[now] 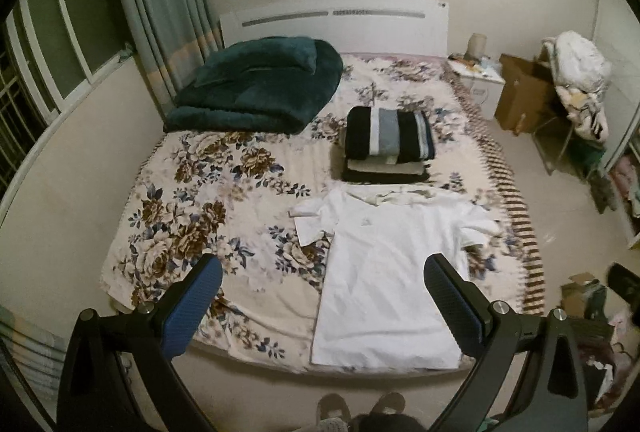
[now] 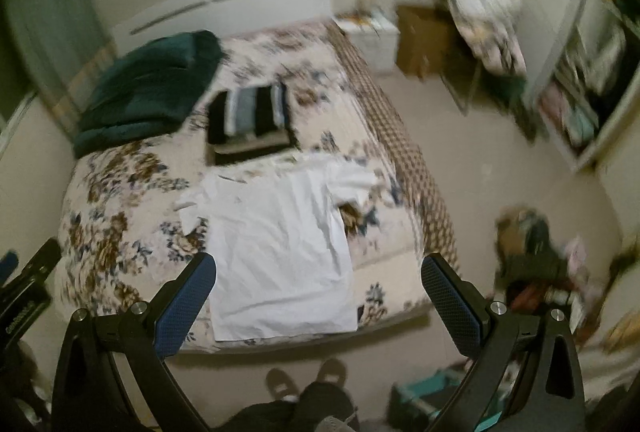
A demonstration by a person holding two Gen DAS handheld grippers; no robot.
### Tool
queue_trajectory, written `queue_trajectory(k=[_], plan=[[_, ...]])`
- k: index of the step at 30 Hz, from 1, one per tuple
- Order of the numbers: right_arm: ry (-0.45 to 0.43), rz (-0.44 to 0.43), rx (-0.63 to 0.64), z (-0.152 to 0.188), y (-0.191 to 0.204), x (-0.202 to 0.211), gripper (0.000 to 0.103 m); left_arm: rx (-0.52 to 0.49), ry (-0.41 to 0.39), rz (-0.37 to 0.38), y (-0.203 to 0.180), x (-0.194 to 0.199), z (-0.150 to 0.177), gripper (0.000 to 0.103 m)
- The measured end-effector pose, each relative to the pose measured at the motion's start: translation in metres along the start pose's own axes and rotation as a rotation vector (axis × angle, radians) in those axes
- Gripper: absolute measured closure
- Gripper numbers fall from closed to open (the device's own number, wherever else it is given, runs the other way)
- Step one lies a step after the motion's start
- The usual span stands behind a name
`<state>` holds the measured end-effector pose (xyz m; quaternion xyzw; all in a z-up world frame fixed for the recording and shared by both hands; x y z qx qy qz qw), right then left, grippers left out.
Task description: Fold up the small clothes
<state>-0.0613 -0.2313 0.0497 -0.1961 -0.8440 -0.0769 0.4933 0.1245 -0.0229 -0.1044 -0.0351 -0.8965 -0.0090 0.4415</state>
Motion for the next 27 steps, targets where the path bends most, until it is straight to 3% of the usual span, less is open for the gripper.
queue_trajectory(k=[5,7,9,14,19,22,24,25,27], plan=[[0.172,-0.028,-0.188,-0.012,-0.045,-0.122,0.001,0.036,0.123,-0.041,-0.002,-0.104,0.004,0.000],[0.237,-0.055,-0.292,-0.017,-0.065,-0.182,0.016,0.053,0.149,-0.061,0.001,-0.139,0.012,0.000],[0.320,-0.098,-0.404,-0.018,-0.081,-0.251,0.036,0.069,0.186,-0.104,0.000,-0.184,0.019,0.000],[0.497,-0.261,-0.673,-0.015,-0.104,-0.427,0.037,0.152,0.300,-0.181,0.000,-0.291,0.037,0.000],[0.604,-0.428,-0.952,0.009,-0.090,-0.591,0.036,0.223,0.397,-0.193,-0.006,-0.380,0.063,0.000],[0.656,-0.485,-1.116,0.022,-0.070,-0.663,0.036,0.263,0.454,-0.195,-0.009,-0.426,0.084,0.000],[0.642,-0.531,-1.207,0.025,-0.059,-0.694,0.037,0.293,0.503,-0.180,-0.013,-0.454,0.100,0.000],[0.600,-0.523,-1.229,0.024,-0.057,-0.703,0.041,0.301,0.525,-0.173,-0.013,-0.466,0.107,0.000],[0.499,-0.446,-1.196,0.018,-0.057,-0.706,0.091,0.298,0.545,-0.161,-0.018,-0.485,0.115,0.000]])
Point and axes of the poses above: each gripper's, at about its wrist camera, not at the fingertips, and x roughly against the way its jaws point, y to its left, z to its underside, the point moved 7 cm from there along -x, roughly the way its jaws point, and after that the axes turned 8 degrees about z, right-handed, at the moved point
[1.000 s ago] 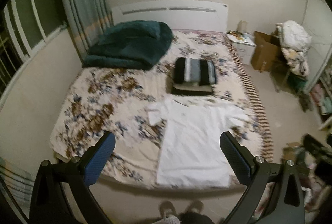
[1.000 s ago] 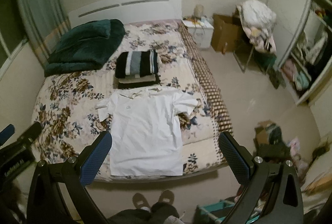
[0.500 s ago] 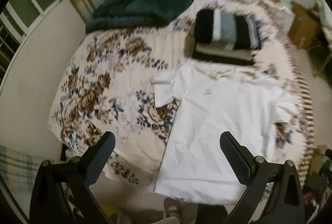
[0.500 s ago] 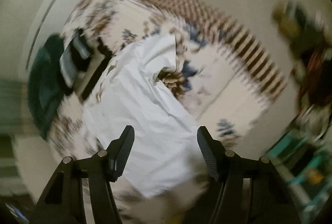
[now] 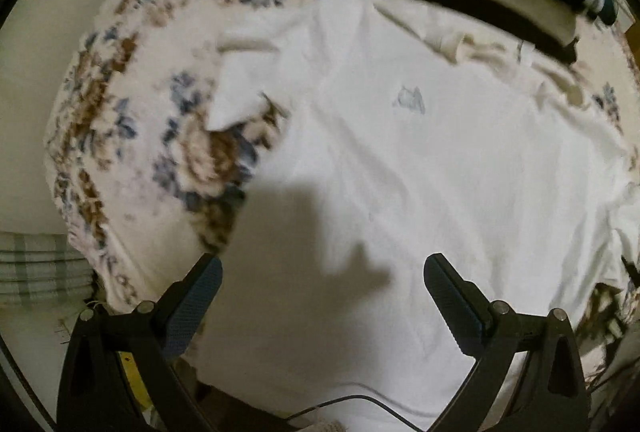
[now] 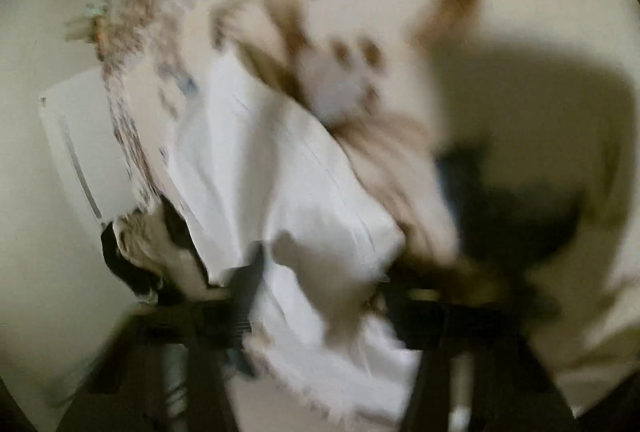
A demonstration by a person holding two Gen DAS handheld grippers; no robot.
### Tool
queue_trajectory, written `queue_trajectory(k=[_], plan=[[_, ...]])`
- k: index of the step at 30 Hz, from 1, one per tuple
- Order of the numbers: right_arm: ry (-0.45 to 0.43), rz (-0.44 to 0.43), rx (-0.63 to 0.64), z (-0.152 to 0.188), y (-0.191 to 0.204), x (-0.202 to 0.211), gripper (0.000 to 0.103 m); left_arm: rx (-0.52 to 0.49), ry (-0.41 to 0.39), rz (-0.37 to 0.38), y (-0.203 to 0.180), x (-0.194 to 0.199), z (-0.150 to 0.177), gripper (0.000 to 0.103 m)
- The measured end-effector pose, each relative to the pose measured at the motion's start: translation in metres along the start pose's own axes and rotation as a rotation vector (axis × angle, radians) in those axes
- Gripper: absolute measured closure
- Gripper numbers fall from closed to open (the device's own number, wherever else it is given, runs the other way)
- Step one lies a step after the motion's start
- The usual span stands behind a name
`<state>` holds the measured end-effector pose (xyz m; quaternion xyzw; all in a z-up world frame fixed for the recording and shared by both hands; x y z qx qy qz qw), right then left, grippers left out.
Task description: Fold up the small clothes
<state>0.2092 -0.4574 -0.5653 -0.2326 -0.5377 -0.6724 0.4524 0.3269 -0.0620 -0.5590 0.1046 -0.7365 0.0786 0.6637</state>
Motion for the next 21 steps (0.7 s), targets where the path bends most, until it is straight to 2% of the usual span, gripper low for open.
queue_trajectory(k=[1,5,6,7,8,9,10,11,13,16,17,18,20,21], plan=[[-0.068,0.038,0.048,0.000,0.003,0.006,0.097,-0.009,0.005,0.002,-0.002,-0.007,0.000,0.000],[-0.320,0.149,0.306,0.017,0.022,0.041,0.098,-0.071,-0.009,0.001,-0.010,-0.024,-0.006,0.000],[-0.359,0.215,0.381,0.022,0.020,0.041,0.098,-0.087,-0.016,0.000,-0.009,-0.028,-0.009,0.000],[-0.360,0.271,0.418,0.024,0.018,0.038,0.098,-0.098,-0.018,-0.001,-0.009,-0.032,-0.010,0.000],[-0.332,0.300,0.415,0.025,0.010,0.029,0.092,-0.103,-0.018,0.000,-0.007,-0.035,-0.013,0.000],[-0.269,0.293,0.362,0.024,-0.006,0.015,0.075,-0.104,-0.018,0.001,-0.005,-0.038,-0.015,0.000],[-0.213,0.262,0.296,0.022,-0.017,0.006,0.063,-0.101,-0.018,0.004,-0.001,-0.041,-0.017,0.000],[-0.168,0.198,0.213,0.021,-0.029,-0.005,0.048,-0.093,-0.019,0.008,0.004,-0.044,-0.020,0.000],[-0.122,0.045,0.077,0.018,-0.044,-0.023,0.046,-0.080,-0.019,0.007,0.012,-0.049,-0.022,0.000],[-0.110,-0.066,-0.028,0.019,-0.050,-0.043,0.046,-0.044,-0.018,0.009,0.028,-0.055,-0.024,0.000],[-0.115,-0.082,-0.038,0.019,-0.048,-0.047,0.047,-0.031,-0.019,0.007,0.035,-0.057,-0.025,0.000],[-0.136,-0.081,-0.039,0.021,-0.045,-0.051,0.064,-0.017,-0.021,0.005,0.042,-0.058,-0.025,0.000],[-0.205,0.007,0.050,0.025,-0.028,-0.056,0.096,0.012,-0.025,0.004,0.055,-0.059,-0.026,0.000],[-0.249,0.053,0.125,0.029,-0.014,-0.056,0.098,0.024,-0.026,0.001,0.060,-0.059,-0.025,0.000]])
Point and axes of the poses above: each gripper's, at about its wrist camera, not at the fingertips, and x roughly against the way its jaws point, y to its left, z to its underside, the point moved 7 cm from there along -x, roughly the way its jaws point, and after that the axes turned 8 degrees about z, right-handed, at the moved point
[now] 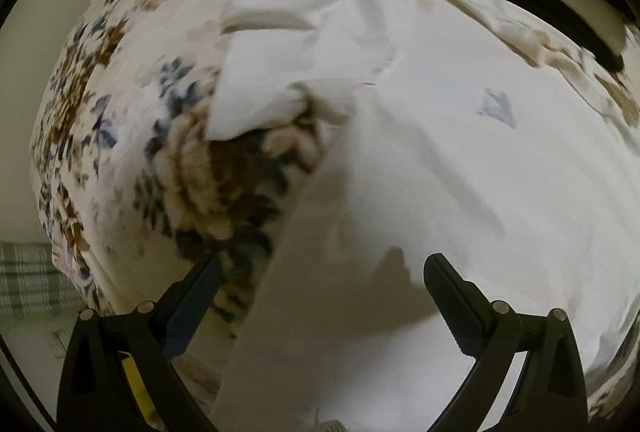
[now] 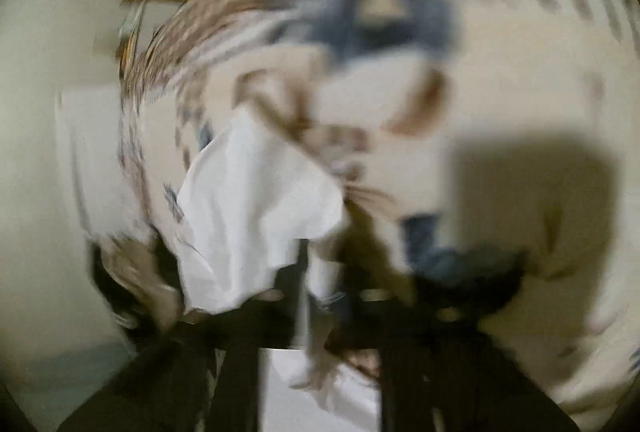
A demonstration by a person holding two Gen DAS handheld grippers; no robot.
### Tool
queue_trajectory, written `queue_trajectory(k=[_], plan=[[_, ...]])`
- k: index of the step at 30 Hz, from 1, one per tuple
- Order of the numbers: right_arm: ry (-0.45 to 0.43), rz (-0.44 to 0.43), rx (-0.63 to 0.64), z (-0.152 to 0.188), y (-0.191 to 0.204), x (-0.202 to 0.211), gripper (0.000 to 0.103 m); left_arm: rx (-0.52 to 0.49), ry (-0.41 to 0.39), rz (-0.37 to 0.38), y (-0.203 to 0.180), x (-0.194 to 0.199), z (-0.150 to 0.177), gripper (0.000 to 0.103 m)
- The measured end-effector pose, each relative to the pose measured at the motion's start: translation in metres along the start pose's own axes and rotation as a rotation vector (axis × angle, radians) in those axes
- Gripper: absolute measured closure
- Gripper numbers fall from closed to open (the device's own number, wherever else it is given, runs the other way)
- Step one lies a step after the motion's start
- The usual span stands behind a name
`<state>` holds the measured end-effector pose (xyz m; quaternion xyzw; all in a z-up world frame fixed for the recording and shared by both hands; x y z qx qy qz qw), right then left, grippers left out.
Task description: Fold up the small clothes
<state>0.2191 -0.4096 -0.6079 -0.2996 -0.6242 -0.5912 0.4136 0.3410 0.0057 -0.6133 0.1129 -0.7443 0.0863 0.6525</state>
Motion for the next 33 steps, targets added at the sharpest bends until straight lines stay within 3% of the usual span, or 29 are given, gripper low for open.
queue_trajectory(k=[4,8,9,12,15,16,19,21,23,25,28,30,32,33], plan=[[-0.205,0.180,0.514,0.037,0.094,0.010,0.099,0.046,-0.015,-0.013,0.026,0.003,0.000,0.000],[-0.322,0.282,1.088,0.124,0.188,-0.010,0.099,0.071,-0.047,-0.047,0.056,0.008,0.001,0.000],[-0.334,0.302,1.259,0.162,0.202,-0.026,0.099,0.073,-0.053,-0.054,0.062,0.009,0.001,0.000],[-0.312,0.331,1.596,0.229,0.207,-0.037,0.099,0.085,-0.065,-0.080,0.084,0.008,0.001,0.000],[-0.180,0.448,1.845,0.294,0.179,-0.095,0.096,0.114,-0.063,-0.089,0.103,0.007,0.003,0.000],[-0.094,0.493,1.902,0.306,0.164,-0.116,0.093,0.121,-0.063,-0.089,0.108,0.007,0.003,0.000],[-0.008,0.469,1.873,0.309,0.150,-0.124,0.076,0.144,-0.066,-0.090,0.123,0.006,0.003,0.000],[0.064,0.426,1.751,0.295,0.151,-0.117,0.057,0.154,-0.065,-0.081,0.131,0.003,0.002,0.000],[0.109,0.383,1.614,0.272,0.152,-0.101,0.050,0.167,-0.062,-0.044,0.135,-0.001,-0.001,0.000],[0.138,0.344,1.462,0.242,0.160,-0.098,0.045,0.206,-0.036,0.050,0.136,-0.008,-0.004,0.000],[0.136,0.364,1.317,0.208,0.165,-0.102,0.042,0.354,-0.018,0.285,0.136,-0.017,-0.018,0.001],[0.132,0.384,1.228,0.193,0.164,-0.108,0.042,0.476,-0.002,0.457,0.134,-0.026,-0.031,0.002],[0.161,0.393,1.138,0.198,0.161,-0.108,0.042,0.592,0.022,0.610,0.129,-0.040,-0.047,0.004],[0.185,0.389,1.085,0.192,0.157,-0.111,0.042,0.631,0.021,0.651,0.128,-0.046,-0.053,0.008]])
Point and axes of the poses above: each gripper's, at about its wrist camera, not at the fingertips, and x roughly against the way its jaws point, y to its left, z to its underside, the point moved 7 cm from there along -x, roughly the way its jaws point, and after that the axes turned 8 degrees about z, right-handed, at the moved point
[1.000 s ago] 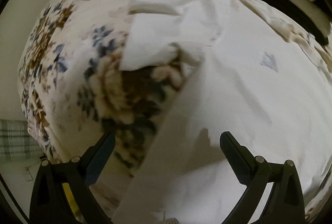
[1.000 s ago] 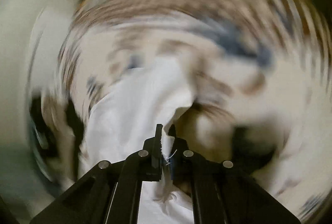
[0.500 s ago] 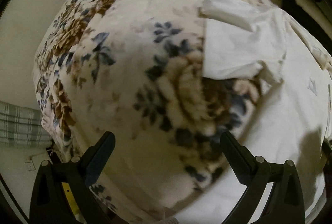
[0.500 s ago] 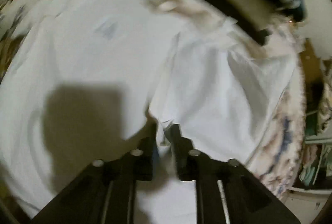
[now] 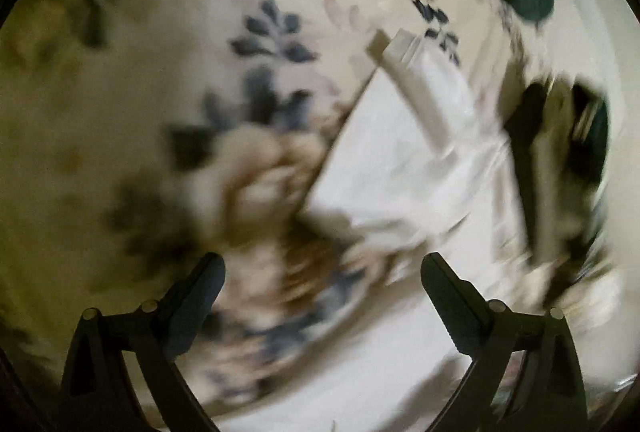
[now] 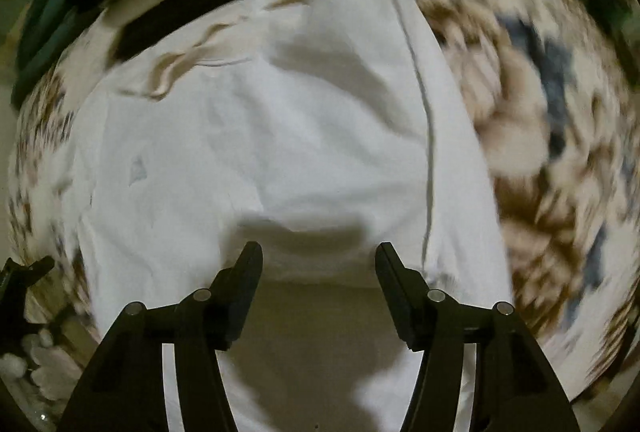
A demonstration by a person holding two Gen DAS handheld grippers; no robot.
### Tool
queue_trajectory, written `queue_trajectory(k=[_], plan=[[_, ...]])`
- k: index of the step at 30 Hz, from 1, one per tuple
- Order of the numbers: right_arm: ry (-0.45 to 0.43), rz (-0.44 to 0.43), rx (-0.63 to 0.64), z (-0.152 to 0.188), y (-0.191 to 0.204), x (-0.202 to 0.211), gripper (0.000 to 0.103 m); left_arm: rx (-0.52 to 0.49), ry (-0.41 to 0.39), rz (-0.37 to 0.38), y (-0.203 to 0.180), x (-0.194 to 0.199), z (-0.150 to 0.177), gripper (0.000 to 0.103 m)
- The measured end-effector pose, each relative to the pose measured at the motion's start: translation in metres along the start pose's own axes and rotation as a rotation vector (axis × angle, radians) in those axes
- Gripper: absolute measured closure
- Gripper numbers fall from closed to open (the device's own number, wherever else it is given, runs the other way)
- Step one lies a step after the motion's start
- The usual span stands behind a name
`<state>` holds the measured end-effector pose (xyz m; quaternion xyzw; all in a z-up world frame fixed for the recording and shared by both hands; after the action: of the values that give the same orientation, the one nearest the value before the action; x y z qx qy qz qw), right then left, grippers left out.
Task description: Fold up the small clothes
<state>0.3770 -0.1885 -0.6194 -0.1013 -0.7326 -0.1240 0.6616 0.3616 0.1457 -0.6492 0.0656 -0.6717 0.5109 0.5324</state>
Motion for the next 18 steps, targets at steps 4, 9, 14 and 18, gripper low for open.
queue_trajectory(k=[4,9,14,18], plan=[[0.057,-0.066,-0.159,-0.008,-0.023,-0.020,0.042,0.037,-0.058,0.001,-0.004,-0.020,-0.029,0.046],[0.060,-0.077,-0.259,-0.014,-0.043,-0.036,0.042,-0.155,-0.168,-0.113,-0.031,-0.012,-0.047,0.100],[0.043,-0.069,-0.285,-0.013,-0.079,-0.037,0.042,-0.408,-0.269,-0.125,-0.094,0.017,-0.032,0.100],[0.036,-0.074,-0.329,-0.016,-0.113,-0.044,0.042,-0.686,-0.311,-0.119,-0.162,0.017,0.005,0.100]])
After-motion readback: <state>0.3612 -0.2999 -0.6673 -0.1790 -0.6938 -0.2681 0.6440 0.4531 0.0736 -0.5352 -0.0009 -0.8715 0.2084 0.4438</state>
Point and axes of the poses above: each gripper's, at about its wrist camera, not at the fingertips, and x roughly against the way its jaws point, y to its left, z to its underside, the point moved 7 cm from there along -x, roughly the way its jaws point, and after that the axes turned 8 degrees about z, right-handed, at the moved point
